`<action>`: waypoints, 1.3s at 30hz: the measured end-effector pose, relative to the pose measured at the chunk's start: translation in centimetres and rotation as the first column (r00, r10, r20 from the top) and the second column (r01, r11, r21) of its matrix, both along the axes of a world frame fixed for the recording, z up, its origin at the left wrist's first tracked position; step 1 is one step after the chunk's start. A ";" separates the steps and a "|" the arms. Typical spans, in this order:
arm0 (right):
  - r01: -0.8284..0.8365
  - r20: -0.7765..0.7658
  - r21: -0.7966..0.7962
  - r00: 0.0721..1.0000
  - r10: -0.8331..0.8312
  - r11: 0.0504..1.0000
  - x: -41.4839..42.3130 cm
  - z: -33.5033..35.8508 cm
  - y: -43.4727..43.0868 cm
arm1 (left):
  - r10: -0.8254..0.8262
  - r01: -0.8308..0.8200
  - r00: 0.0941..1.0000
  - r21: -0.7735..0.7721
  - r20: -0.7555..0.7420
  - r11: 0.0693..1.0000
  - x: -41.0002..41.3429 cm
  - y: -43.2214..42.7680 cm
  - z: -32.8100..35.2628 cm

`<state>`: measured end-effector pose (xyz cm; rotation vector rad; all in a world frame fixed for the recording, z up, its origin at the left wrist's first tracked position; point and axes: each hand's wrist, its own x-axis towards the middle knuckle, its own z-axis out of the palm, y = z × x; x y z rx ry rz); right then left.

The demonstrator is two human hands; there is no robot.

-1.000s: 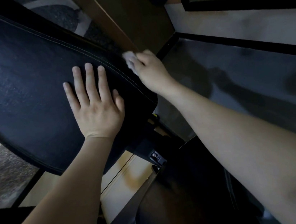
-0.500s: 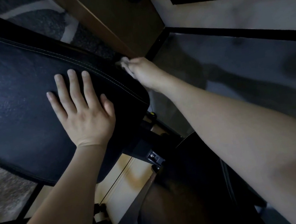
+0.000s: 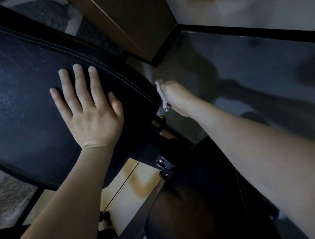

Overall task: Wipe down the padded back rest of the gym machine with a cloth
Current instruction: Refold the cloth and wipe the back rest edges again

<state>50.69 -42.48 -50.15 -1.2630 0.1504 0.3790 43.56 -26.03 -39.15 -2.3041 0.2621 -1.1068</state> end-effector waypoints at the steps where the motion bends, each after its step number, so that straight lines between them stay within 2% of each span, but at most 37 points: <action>1: 0.004 -0.039 0.036 0.999 -0.003 0.999 0.0 0.2 0.1 | -0.003 0.003 1.000 -0.001 0.000 1.000 0.0 0.0 0.0; 3: 0.016 -0.115 0.096 0.993 -0.005 0.995 -0.5 0.1 0.2 | -0.004 0.004 1.000 -0.003 -0.001 1.000 -0.1 0.1 0.0; 8: 0.023 -0.100 0.081 0.995 -0.015 0.996 -1.8 0.0 1.0 | -0.001 0.001 1.000 -0.007 0.000 1.000 0.0 0.0 -0.1; 13: 0.274 0.173 -0.024 0.948 -0.266 0.962 -3.5 0.1 2.2 | -0.002 0.002 1.000 -0.005 0.015 1.000 -0.1 0.1 -0.1; 15: 0.331 0.256 -0.083 0.919 -0.300 0.940 -2.9 0.5 2.6 | -0.006 0.006 1.000 -0.004 0.011 1.000 -0.1 0.1 -0.2; 19: 0.359 0.273 -0.057 0.903 -0.331 0.932 -3.0 0.3 2.9 | -0.012 0.012 1.000 -0.001 0.010 1.000 0.0 0.0 -0.2; 22: 0.450 0.404 -0.163 0.842 -0.356 0.878 -5.0 0.3 3.8 | 0.005 -0.005 1.000 -0.008 0.006 1.000 -0.1 0.0 -0.1; 24: 0.514 0.527 -0.221 0.778 -0.342 0.829 -4.5 1.8 4.0 | 0.008 -0.008 1.000 -0.009 0.008 1.000 0.0 0.0 0.1; 27: 0.540 0.674 -0.221 0.686 -0.273 0.812 -2.8 3.8 3.5 | 0.003 -0.003 1.000 -0.012 -0.008 1.000 -0.1 -0.1 0.4; 30: 0.574 0.661 -0.208 0.679 -0.319 0.792 -3.9 2.6 2.9 | -0.010 0.010 0.999 -0.014 -0.040 1.000 -0.3 0.0 0.9; 33: 0.528 0.527 -0.263 0.780 -0.338 0.808 -4.5 2.4 3.6 | -0.029 0.021 0.994 -0.076 -0.101 0.997 -1.0 -0.3 1.4; 36: 0.572 0.589 -0.325 0.746 -0.312 0.753 -2.4 6.3 4.6 | -0.098 0.084 0.989 -0.125 -0.107 0.989 -1.3 0.4 3.2; 39: 0.586 0.720 -0.288 0.654 -0.232 0.757 -1.0 7.7 4.6 | -0.019 0.017 1.000 -0.111 -0.017 0.994 -0.1 2.1 5.7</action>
